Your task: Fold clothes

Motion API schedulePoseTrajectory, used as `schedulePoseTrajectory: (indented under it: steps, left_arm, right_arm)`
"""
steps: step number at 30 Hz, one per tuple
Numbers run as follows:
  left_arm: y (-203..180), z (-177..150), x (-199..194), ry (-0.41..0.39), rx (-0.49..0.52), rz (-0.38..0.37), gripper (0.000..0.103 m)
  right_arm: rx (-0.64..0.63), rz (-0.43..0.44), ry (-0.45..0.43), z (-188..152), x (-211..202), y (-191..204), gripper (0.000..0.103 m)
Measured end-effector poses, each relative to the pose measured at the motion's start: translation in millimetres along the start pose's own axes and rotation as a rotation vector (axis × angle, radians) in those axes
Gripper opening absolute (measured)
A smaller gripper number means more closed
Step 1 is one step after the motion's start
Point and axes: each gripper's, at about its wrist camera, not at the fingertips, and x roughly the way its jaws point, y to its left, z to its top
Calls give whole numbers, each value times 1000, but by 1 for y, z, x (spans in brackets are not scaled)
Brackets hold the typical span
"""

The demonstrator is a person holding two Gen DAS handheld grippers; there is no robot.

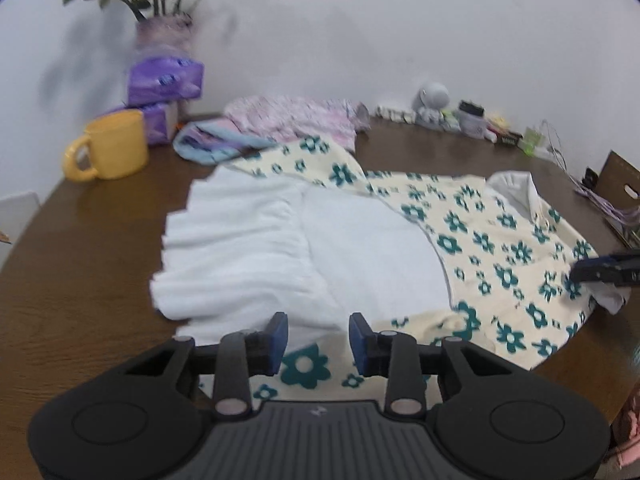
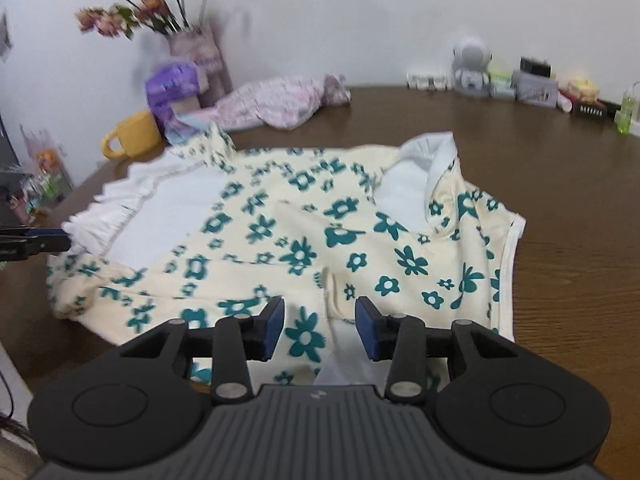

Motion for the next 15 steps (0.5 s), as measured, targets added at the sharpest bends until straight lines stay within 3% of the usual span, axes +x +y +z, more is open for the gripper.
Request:
schedulePoseTrajectory:
  steps: [2, 6, 7, 13, 15]
  left_arm:
    - [1, -4, 4, 19, -7, -9, 31]
    - [5, -8, 10, 40, -20, -19, 31]
    - [5, -9, 11, 42, -19, -18, 31]
    - [0, -6, 11, 59, 10, 19, 31]
    - [1, -4, 10, 61, 21, 36, 31]
  right_arm:
    - [9, 25, 32, 1, 6, -2, 38]
    - [4, 111, 115, 1, 10, -2, 13]
    - [-7, 122, 133, 0, 10, -2, 2]
    - [-30, 244, 188, 8, -17, 3, 1]
    - [-45, 246, 212, 6, -19, 7, 1]
